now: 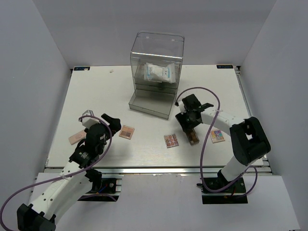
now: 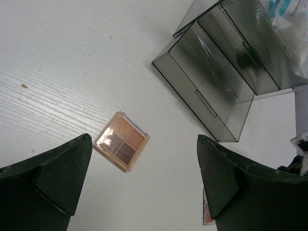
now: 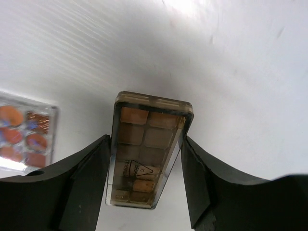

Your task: Organize the makeup

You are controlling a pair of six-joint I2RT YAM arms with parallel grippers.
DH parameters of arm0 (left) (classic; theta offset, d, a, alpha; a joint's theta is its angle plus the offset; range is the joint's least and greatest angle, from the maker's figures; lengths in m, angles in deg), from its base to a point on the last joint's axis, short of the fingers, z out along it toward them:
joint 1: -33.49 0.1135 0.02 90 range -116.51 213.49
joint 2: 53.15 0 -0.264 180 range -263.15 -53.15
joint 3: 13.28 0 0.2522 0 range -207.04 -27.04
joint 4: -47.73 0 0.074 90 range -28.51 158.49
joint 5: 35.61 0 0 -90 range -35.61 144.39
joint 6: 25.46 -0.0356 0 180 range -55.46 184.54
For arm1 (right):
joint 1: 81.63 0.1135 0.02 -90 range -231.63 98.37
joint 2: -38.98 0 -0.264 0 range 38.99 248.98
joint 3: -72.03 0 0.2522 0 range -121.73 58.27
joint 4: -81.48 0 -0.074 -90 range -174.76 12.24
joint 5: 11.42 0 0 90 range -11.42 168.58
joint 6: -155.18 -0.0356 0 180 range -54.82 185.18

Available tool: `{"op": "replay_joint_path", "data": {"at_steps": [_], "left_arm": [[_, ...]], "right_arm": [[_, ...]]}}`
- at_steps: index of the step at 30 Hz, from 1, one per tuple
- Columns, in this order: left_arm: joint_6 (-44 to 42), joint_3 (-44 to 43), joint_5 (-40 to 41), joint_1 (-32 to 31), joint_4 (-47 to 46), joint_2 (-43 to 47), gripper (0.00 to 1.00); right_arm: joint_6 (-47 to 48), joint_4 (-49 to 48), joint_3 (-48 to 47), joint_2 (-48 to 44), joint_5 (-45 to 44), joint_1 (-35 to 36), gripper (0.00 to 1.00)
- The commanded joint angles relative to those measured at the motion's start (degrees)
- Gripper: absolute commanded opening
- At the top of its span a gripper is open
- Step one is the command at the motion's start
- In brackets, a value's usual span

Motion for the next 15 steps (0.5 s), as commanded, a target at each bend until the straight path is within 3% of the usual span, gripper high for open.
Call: {"op": "replay_joint_path", "data": {"at_steps": [1, 2, 5, 15], "left_arm": [[1.65, -0.47, 0.39, -0.23, 1.65, -1.21, 0.98], [1.83, -0.55, 0.05, -0.23, 2.18, -1.57, 0.98], [2.27, -0.73, -0.66, -0.23, 2.45, -2.89, 0.98], [2.97, -0.12, -2.24, -0.23, 2.45, -3.95, 0.98]], "right_arm": [[14.18, -4.18, -6.21, -6.49, 8.21, -0.34, 0.0], [20.56, -2.79, -9.18, -7.28, 15.12, -0.42, 0.0], [28.41, -2.33, -14.8, -9.49, 24.14, -0.25, 0.0], [33.27, -4.96, -37.4, 7.28, 24.95, 1.77, 0.0]]}}
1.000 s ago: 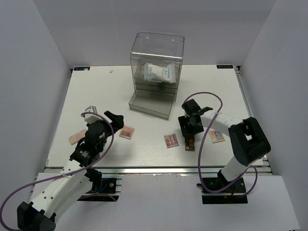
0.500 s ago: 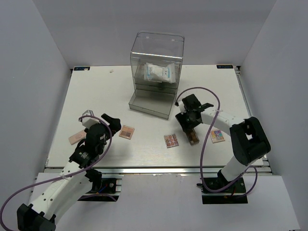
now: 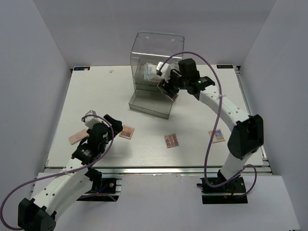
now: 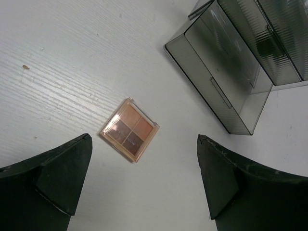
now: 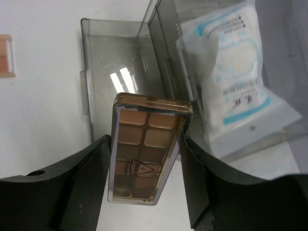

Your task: Organize the makeup

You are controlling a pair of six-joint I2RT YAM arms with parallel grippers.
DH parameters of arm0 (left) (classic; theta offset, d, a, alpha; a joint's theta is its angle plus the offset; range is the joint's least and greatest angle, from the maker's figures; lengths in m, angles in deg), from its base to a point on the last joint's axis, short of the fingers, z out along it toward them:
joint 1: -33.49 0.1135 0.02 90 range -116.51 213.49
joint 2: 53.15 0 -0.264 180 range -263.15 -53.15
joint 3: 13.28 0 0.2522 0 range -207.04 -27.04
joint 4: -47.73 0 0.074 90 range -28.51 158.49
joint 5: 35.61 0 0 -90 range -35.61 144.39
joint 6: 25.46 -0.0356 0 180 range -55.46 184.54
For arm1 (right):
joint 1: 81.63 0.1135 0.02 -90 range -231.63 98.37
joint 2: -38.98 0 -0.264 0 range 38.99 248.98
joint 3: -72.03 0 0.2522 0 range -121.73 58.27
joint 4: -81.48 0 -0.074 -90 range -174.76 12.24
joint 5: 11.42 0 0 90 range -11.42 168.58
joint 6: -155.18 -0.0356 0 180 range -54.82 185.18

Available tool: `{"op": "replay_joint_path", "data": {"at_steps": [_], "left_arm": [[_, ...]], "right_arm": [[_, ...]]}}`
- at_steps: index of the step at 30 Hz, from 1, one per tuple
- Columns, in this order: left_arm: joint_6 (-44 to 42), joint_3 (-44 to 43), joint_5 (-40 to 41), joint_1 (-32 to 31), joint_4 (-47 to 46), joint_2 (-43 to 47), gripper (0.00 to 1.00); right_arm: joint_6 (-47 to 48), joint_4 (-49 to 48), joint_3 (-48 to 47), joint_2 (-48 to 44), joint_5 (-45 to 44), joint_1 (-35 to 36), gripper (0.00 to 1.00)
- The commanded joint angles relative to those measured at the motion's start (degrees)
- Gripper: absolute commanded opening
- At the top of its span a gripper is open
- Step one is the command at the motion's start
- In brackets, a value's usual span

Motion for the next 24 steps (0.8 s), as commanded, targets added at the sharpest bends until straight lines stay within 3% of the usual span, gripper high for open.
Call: {"op": "replay_joint_path", "data": {"at_steps": [1, 9, 12, 16, 24], "left_arm": [[0.7, -0.03, -1.02, -0.23, 0.83, -0.03, 0.98], [1.67, 1.2, -1.99, -0.23, 2.41, 0.67, 0.98], [1.85, 1.73, -2.16, -0.23, 2.41, 0.93, 0.98], [-0.34, 1.38, -3.12, -0.23, 1.71, -0.38, 0.98], [-5.8, -2.57, -6.99, -0.23, 1.88, -13.1, 0.98]], "right_arm": [[3.64, -2.32, -5.13, 5.61, 1.38, 1.36, 0.0], [6.01, -9.71, -6.98, 12.99, -3.1, 3.56, 0.01], [6.01, -10.5, -8.21, 15.81, -4.51, 3.82, 0.17], [6.54, -11.56, -8.04, 17.92, -7.32, 3.91, 0.65], [5.84, -6.3, -7.85, 14.24, -7.76, 3.82, 0.83]]}}
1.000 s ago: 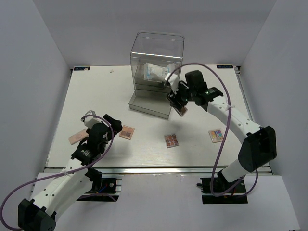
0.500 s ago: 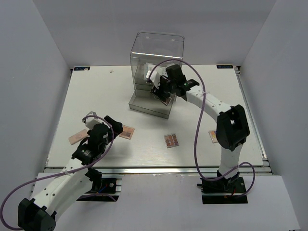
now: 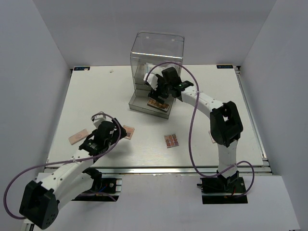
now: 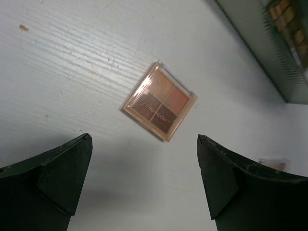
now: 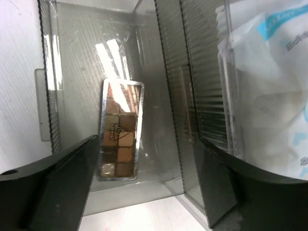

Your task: Organize the makeup

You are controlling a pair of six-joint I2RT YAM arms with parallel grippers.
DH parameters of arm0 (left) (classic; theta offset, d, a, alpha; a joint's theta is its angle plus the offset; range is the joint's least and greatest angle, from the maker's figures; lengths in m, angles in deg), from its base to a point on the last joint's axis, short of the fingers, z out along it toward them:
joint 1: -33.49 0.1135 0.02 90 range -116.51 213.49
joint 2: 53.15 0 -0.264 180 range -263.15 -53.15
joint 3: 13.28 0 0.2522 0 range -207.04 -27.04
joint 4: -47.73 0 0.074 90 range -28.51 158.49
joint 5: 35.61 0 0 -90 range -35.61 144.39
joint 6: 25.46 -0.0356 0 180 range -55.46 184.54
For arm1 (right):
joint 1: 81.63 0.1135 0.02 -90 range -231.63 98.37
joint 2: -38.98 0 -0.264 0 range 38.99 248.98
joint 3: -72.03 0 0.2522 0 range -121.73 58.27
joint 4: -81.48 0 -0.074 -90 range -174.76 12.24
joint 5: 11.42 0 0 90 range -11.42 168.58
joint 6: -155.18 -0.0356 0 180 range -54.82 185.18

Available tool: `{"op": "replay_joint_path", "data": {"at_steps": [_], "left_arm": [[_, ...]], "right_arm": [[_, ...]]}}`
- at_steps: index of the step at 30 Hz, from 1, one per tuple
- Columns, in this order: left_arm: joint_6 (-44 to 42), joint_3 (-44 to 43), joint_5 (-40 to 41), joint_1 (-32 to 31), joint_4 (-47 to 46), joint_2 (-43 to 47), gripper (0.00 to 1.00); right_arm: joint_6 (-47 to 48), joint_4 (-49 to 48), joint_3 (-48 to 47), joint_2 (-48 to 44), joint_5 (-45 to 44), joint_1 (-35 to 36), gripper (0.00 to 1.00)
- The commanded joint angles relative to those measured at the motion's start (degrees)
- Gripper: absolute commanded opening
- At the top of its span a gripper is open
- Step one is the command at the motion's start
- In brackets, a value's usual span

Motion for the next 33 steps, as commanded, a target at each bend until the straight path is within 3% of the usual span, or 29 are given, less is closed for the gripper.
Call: {"op": "replay_joint_path", "data": {"at_steps": [1, 5, 11, 16, 24, 33], "left_arm": [[-2.63, -4.23, -1.49, -0.23, 1.59, -5.08, 0.98], [1.14, -8.54, 0.71, -0.23, 6.17, -12.82, 0.98], [3.88, -11.88, -0.26, -0.23, 4.59, -20.9, 0.98], [-4.72, -17.51, -0.69, -0.23, 4.86, -29.77, 0.98], [-27.64, -22.61, -11.94, -0.31, 5.03, -36.29, 0.98], [-38.75, -25.16, -10.19, -0.31, 5.56, -42.09, 0.98]], "right_arm": [[-1.63, 3.54, -2.84, -5.04, -0.51, -0.13, 0.88], [-7.35, 2.95, 3.29, -16.86, 2.12, -1.01, 0.89], [-10.86, 2.33, 20.85, -33.23, 3.89, -1.54, 0.89], [-12.72, 2.95, 30.8, -42.12, 4.24, -4.87, 0.89], [-16.32, 4.27, 33.46, -45.74, 9.24, -13.05, 0.89], [-17.9, 4.62, 35.13, -47.68, 12.41, -16.66, 0.89]]}}
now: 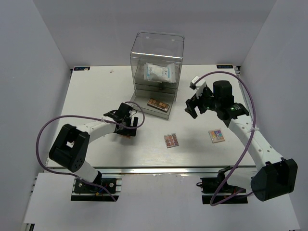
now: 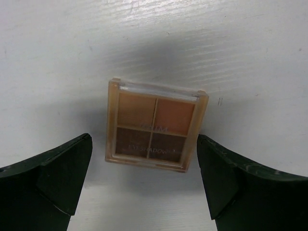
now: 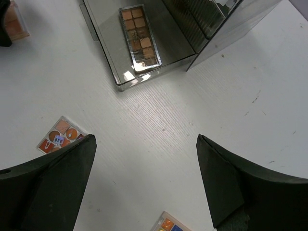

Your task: Organize the makeup

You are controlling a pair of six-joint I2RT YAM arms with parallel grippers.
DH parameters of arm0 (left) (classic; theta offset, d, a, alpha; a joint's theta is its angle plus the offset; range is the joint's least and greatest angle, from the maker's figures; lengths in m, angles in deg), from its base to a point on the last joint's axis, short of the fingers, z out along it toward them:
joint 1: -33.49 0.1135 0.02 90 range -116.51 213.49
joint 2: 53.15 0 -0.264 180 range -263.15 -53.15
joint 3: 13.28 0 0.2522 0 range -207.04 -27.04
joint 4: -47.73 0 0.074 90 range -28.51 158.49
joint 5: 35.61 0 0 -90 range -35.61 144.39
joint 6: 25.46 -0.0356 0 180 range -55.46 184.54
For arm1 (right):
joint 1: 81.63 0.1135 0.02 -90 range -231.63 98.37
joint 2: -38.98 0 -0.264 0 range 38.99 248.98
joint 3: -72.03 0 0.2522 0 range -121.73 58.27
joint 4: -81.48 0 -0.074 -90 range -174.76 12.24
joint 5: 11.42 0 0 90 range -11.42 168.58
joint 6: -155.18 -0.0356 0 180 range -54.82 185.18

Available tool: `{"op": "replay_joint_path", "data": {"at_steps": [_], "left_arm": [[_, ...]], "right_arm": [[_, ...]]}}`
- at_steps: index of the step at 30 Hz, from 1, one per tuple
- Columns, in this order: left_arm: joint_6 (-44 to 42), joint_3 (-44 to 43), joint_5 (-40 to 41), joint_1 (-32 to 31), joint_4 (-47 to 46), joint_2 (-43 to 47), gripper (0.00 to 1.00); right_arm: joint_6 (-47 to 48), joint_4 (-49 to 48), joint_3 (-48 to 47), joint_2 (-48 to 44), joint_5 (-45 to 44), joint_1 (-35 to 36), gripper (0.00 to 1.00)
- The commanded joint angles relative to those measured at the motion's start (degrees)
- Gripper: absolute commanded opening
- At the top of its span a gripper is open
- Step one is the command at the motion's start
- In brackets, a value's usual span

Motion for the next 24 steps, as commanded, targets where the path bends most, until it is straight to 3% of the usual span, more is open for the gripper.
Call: {"op": "replay_joint_path", "data": {"at_steps": [1, 6, 13, 16, 20, 24], "left_arm": [[-7.01, -2.6, -0.74, -0.4, -0.56, -1.75, 0.98], [-8.6, -2.87, -2.06, -0.84, -3.1, -4.47, 0.98], [-5.27, -2.43, -2.15, -0.84, -5.48, -4.3, 0.76], [-2.9, -2.43, -2.33, -0.75, -5.74, -4.48, 0.59], [1.14, -2.61, -3.99, -0.84, -6.97, -3.34, 0.28], [6.5, -3.48, -5.31, -0.84, -8.47, 0.0, 0.17]], "right_arm": [[-1.81, -0.54, 0.75, -1.32, 2.86, -0.81, 0.89], [-1.99, -0.19, 0.66, -1.93, 3.22, -1.25, 0.9], [-2.26, 0.16, 1.62, -2.55, 3.66, -2.57, 0.89], [-2.26, 0.34, 2.06, -2.9, 3.66, -3.18, 0.89], [-2.17, 0.51, 2.59, -3.6, 3.48, -4.06, 0.89], [-2.26, 0.86, 3.03, -4.48, 3.48, -4.94, 0.89]]}}
